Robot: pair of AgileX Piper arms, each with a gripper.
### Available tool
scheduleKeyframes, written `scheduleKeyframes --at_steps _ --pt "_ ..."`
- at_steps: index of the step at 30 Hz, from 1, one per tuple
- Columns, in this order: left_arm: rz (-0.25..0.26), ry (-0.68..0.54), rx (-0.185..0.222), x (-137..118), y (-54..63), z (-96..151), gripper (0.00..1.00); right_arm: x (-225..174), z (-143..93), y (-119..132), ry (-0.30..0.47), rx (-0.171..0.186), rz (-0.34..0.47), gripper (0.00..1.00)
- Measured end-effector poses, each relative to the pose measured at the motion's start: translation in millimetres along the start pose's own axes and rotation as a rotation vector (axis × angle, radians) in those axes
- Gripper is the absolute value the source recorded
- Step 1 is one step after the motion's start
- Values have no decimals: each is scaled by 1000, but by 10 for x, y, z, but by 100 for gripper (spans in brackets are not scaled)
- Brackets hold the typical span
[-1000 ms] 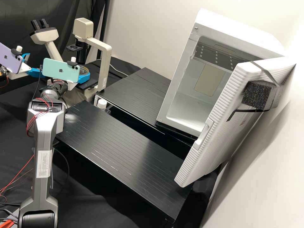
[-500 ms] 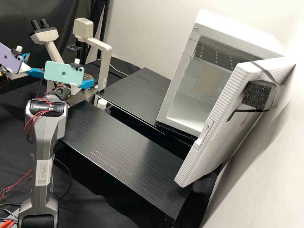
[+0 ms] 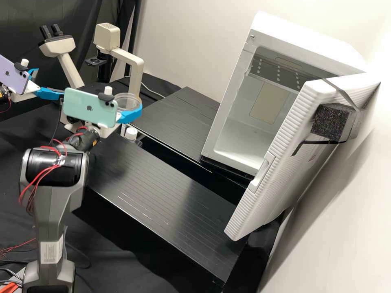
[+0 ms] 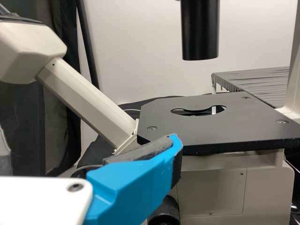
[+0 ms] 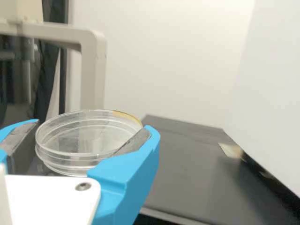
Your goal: Move the petri dish to the bench.
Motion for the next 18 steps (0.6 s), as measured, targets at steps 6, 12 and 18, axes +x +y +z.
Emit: scheduleKeyframes --at_steps 6,12,18 --pt "0 0 0 0 0 0 100 -445 383 116 -87 -17 -13 0" --pt "0 0 0 0 0 0 100 -849 728 281 -181 -4 55 0" --pt "0 0 0 0 0 0 100 -1103 905 404 -251 50 113 0"
